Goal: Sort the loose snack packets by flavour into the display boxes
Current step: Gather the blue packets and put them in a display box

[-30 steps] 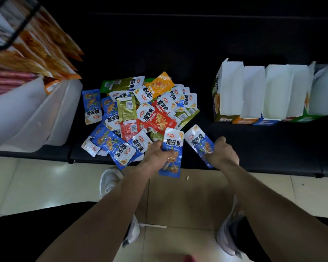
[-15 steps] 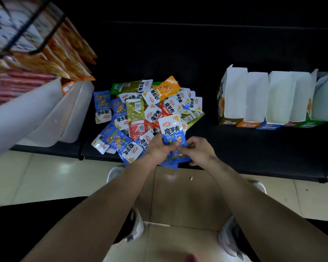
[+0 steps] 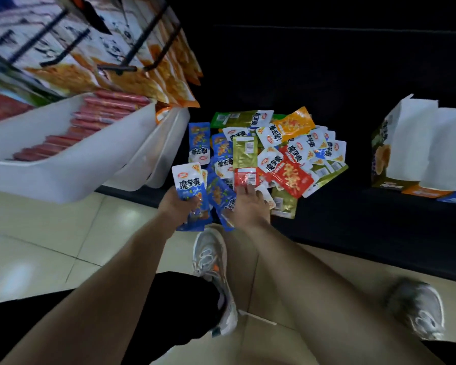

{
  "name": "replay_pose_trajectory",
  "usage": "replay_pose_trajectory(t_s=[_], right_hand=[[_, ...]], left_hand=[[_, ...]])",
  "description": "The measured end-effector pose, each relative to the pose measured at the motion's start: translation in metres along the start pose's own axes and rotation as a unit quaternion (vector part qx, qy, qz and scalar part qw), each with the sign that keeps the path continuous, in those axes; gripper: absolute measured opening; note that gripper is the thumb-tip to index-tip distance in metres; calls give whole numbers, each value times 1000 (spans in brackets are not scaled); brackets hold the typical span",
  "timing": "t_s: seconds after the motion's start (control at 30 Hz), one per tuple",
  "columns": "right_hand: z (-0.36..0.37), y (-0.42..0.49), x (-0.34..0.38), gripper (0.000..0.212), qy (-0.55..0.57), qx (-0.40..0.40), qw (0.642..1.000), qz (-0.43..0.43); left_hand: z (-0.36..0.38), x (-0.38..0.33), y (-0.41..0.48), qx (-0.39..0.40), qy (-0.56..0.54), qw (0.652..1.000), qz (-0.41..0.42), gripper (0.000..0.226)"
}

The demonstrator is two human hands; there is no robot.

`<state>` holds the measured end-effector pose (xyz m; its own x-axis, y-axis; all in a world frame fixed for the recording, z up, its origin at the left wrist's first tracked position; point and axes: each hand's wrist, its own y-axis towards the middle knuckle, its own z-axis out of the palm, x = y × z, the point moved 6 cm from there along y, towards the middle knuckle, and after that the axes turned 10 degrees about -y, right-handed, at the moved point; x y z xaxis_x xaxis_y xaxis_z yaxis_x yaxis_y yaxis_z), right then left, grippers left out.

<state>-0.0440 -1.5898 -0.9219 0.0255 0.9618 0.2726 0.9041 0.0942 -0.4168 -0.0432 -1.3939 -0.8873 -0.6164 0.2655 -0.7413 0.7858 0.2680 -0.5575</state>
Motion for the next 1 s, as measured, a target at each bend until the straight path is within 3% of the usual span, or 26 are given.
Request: replay_pose_trajectory(t_s=[0.1,0.23,0.4,0.57,0.63,0.8,0.9,1.0], right_hand=[[11,3,4,85,-88,-55,994,34],[2,5,-4,68,-68,-117,990,36],[-36,8,-49,43,106,-107,988,28],[-98,-10,-96,21,299,-91,949,37],[-121,-20,-105,11,320,-89,943,23],[-144,-25,-102,28,221,-7,975,-20],[-142,-27,-78,37,208,13,977,-48],[-133,-22,-61,35,229,-24,973,-27]], left_hand=[[-9,18,7,-19,1,1000,-16,30],[-8,13,10,-25,-12,1000,-13,26],[15,-4,8,-7,-68,998,-2,32],[39,-17,1,17,-121,992,24,35],[49,-29,-4,22,-112,993,30,36],[79,-51,-18,54,-104,993,23,40],[101,-62,-29,103,-128,986,25,18],[115,-65,-42,146,-85,984,53,7]])
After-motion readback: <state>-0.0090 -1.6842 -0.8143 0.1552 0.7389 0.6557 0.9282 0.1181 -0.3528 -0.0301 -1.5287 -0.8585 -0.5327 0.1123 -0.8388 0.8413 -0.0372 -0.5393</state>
